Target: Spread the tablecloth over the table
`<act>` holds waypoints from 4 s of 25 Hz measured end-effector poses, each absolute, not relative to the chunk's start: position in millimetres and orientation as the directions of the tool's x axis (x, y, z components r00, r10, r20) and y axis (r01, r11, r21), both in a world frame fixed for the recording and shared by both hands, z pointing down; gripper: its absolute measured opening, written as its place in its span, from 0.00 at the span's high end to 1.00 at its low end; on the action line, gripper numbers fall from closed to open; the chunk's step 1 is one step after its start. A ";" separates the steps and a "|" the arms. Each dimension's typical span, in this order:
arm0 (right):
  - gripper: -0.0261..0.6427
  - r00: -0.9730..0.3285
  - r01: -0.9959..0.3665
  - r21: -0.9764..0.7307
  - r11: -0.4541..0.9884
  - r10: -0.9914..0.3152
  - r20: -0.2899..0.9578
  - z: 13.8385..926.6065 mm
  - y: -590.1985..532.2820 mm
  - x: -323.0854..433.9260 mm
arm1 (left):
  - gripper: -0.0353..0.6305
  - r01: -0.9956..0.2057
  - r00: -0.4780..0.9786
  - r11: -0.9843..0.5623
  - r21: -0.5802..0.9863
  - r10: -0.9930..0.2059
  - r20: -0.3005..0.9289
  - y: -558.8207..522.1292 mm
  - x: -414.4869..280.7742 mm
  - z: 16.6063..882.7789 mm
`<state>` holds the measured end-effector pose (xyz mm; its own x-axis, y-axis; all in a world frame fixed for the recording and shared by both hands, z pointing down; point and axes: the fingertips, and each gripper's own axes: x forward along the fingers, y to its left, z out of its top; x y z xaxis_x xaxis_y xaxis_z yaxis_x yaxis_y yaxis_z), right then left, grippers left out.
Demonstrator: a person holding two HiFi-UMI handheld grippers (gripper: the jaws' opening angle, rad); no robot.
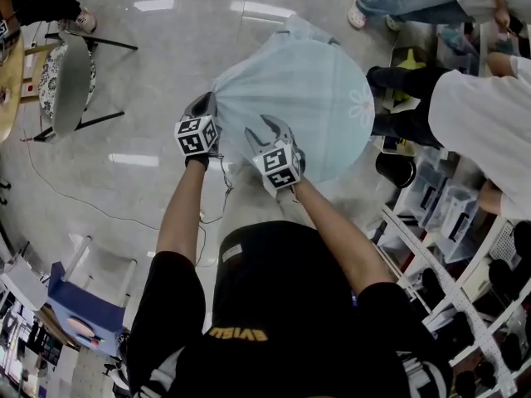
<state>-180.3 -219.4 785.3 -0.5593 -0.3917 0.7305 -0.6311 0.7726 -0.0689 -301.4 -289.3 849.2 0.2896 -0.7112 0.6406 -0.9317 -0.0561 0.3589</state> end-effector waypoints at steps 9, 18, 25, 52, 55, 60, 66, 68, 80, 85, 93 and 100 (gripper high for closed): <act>0.66 -0.560 -0.644 -0.066 0.763 -0.411 0.719 778.2 -216.7 -178.2 | 0.92 -0.947 0.224 -0.001 0.321 -0.719 0.658 -284.6 -344.6 843.1; 0.66 -0.554 -0.655 -0.065 0.753 -0.421 0.718 778.1 -213.3 -168.4 | 0.92 -0.941 0.138 0.140 0.309 -0.676 0.724 -273.0 -386.0 861.3; 0.66 -0.551 -0.693 -0.074 0.717 -0.462 0.695 763.6 -213.8 -172.4 | 0.79 -0.960 0.056 0.159 0.230 -0.695 0.717 -252.4 -374.7 848.6; 0.96 -0.526 -0.837 0.012 0.548 -0.810 0.259 501.5 -31.4 108.2 | 0.92 -0.920 0.391 -0.389 0.053 -0.892 0.227 -38.6 -4.7 518.1; 0.96 -0.533 -0.834 0.019 0.552 -0.813 0.232 494.2 -17.9 121.2 | 0.92 -0.927 0.368 -0.376 -0.002 -0.907 0.206 -22.1 3.5 502.0; 0.96 -0.516 -0.851 0.022 0.524 -0.844 0.150 474.8 -12.2 139.1 | 0.92 -0.937 0.336 -0.348 -0.037 -0.923 0.189 -1.4 5.1 495.8; 0.96 -0.500 -0.862 -0.005 0.507 -0.849 0.168 467.0 0.4 152.2 | 0.92 -0.925 0.363 -0.377 -0.047 -0.913 0.186 13.6 9.7 490.0; 0.96 -0.482 -0.874 -0.017 0.486 -0.861 0.161 466.0 -1.2 161.0 | 0.92 -0.925 0.354 -0.373 -0.069 -0.916 0.190 15.2 6.8 492.6; 0.96 -0.472 -0.879 -0.009 0.476 -0.868 0.155 466.0 6.1 166.5 | 0.92 -0.923 0.345 -0.371 -0.106 -0.916 0.204 30.3 -21.4 497.5; 0.96 -0.467 -0.882 -0.011 0.472 -0.868 0.168 471.1 11.8 170.4 | 0.92 -0.937 0.333 -0.346 -0.044 -0.926 0.180 33.7 -24.1 487.6; 0.96 -0.452 -0.889 -0.011 0.457 -0.875 0.171 469.6 9.9 172.0 | 0.92 -0.932 0.345 -0.358 -0.049 -0.923 0.172 35.0 -23.6 480.0; 0.96 -0.438 -0.897 -0.012 0.443 -0.882 0.172 470.1 10.6 179.9 | 0.92 -0.932 0.347 -0.360 -0.043 -0.921 0.175 33.9 -20.5 479.8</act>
